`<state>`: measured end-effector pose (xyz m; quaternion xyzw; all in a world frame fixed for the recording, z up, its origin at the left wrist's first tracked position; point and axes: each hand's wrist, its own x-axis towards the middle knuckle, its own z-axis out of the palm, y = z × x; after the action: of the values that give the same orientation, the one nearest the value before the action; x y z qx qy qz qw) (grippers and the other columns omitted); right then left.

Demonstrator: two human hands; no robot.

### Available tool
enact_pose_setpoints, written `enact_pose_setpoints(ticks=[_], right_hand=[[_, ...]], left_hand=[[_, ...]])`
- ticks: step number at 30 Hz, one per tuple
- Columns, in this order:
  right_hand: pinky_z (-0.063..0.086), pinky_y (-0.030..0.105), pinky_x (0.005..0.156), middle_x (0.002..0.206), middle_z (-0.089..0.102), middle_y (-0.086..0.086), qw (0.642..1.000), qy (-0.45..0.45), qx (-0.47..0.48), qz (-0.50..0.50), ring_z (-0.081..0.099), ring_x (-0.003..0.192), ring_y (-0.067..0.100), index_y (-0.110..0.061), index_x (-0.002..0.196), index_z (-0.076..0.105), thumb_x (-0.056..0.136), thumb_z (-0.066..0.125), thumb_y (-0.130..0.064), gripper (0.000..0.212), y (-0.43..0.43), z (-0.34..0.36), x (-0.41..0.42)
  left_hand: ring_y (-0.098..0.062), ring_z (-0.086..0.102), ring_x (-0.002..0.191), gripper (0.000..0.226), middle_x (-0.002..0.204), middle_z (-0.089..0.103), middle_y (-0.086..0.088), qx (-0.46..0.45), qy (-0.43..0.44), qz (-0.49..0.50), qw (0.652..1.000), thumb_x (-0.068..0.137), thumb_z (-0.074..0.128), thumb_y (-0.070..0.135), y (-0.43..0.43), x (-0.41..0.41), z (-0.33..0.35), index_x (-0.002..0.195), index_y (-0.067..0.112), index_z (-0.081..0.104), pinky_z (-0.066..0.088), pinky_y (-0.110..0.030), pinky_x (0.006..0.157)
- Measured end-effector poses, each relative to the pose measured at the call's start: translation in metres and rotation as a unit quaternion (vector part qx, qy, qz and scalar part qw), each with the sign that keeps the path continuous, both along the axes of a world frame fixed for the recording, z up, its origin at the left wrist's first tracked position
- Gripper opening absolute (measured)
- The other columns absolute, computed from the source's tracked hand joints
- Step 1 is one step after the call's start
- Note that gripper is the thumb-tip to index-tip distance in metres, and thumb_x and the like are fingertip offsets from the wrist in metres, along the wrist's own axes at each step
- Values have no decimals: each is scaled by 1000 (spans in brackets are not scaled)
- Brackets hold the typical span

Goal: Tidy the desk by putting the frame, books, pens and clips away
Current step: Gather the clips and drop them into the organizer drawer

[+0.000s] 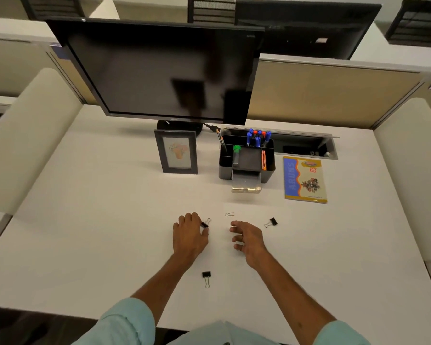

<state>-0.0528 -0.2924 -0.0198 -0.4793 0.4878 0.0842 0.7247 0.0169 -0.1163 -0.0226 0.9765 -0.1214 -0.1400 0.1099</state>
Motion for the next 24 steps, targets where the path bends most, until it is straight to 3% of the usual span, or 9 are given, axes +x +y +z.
enact_pose_setpoints(ticks=[5,12,20,24], right_hand=[[49,30,54,88,79,7,997,-11,-58,57,63,61,19,-8,100,77,94,71,-18,14,2,3,7],[62,37,67,89,81,-5,964,-89,-198,152,77,71,24,-21,102,74,100,68,-31,12,10,22,38],[63,32,57,84,79,-4,932,-100,-329,111,75,65,20,-17,99,75,100,69,-23,9,-26,39,62],[63,35,74,94,77,1,882,-70,-462,69,72,84,18,-14,101,74,100,68,-24,12,-61,48,86]], left_hand=[[-18,54,111,27,120,62,4,-43,-27,-39,998,100,56,41,2,1,4,120,23,56,45,-33,95],[-15,56,114,28,128,62,7,-105,-75,-109,986,104,56,38,-10,13,12,128,25,57,46,-27,97],[-16,57,123,39,138,61,6,-186,-83,-107,973,105,56,43,-38,37,22,140,25,54,49,-32,102],[-16,56,127,42,142,59,6,-174,-72,-127,974,104,57,35,-47,46,17,144,25,52,47,-33,107]])
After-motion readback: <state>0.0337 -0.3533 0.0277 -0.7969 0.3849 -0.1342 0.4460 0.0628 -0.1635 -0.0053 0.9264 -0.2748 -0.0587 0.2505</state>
